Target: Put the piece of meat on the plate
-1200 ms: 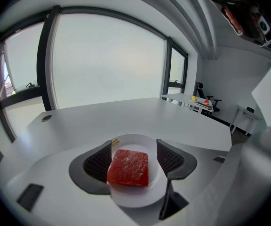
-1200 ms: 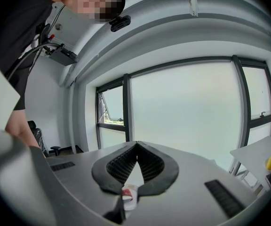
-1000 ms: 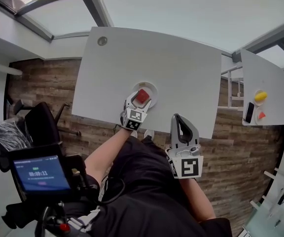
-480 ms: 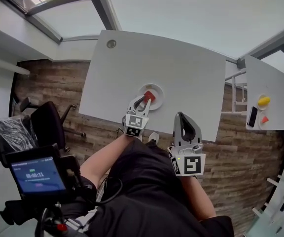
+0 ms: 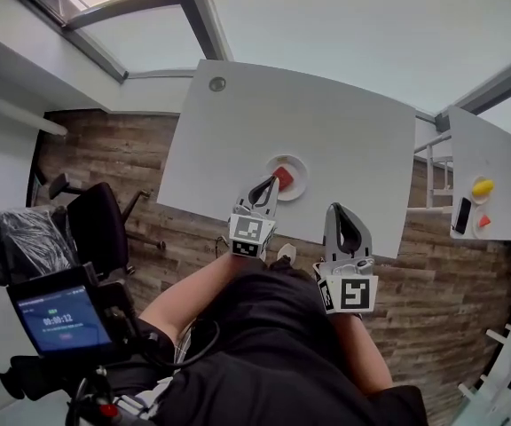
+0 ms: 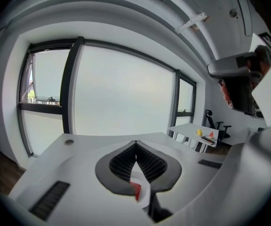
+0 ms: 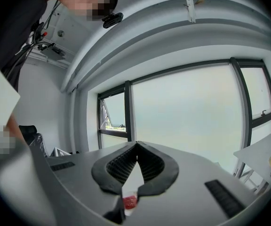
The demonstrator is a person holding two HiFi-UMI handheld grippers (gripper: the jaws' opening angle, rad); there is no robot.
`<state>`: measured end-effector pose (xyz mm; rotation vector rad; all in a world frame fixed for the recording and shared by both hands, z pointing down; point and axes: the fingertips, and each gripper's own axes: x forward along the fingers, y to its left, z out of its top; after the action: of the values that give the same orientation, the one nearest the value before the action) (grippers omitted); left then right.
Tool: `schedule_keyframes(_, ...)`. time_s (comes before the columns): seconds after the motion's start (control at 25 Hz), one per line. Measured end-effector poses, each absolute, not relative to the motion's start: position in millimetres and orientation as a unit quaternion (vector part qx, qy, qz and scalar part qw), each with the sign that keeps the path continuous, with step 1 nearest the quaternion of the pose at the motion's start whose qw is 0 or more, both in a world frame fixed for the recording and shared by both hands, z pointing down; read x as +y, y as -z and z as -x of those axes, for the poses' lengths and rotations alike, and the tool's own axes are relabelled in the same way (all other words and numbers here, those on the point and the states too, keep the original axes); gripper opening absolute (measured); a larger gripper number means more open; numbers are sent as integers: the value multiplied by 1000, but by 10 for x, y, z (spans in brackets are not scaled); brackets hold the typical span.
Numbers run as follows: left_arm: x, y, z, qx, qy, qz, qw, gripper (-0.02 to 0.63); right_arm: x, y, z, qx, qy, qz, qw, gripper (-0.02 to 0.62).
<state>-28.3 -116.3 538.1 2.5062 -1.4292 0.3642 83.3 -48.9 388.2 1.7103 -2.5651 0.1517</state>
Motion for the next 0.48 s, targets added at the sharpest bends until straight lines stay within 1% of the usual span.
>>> schedule_keyframes(0.08,-1141,-5292,302,-497,-121,-851,116,6,-513,-3926,-828,-833,-51,-551,28,5)
schedule_keyframes(0.36,-1107,-4796,233,-524,-86,-844,75,6,-691,-3895,-875,-840,-42,-540,24,5)
schedule_keyframes(0.48,-951,-4586,336,-535,-46,-840,78,6,-619,-3834,-763,-843,-35,-536,19,5)
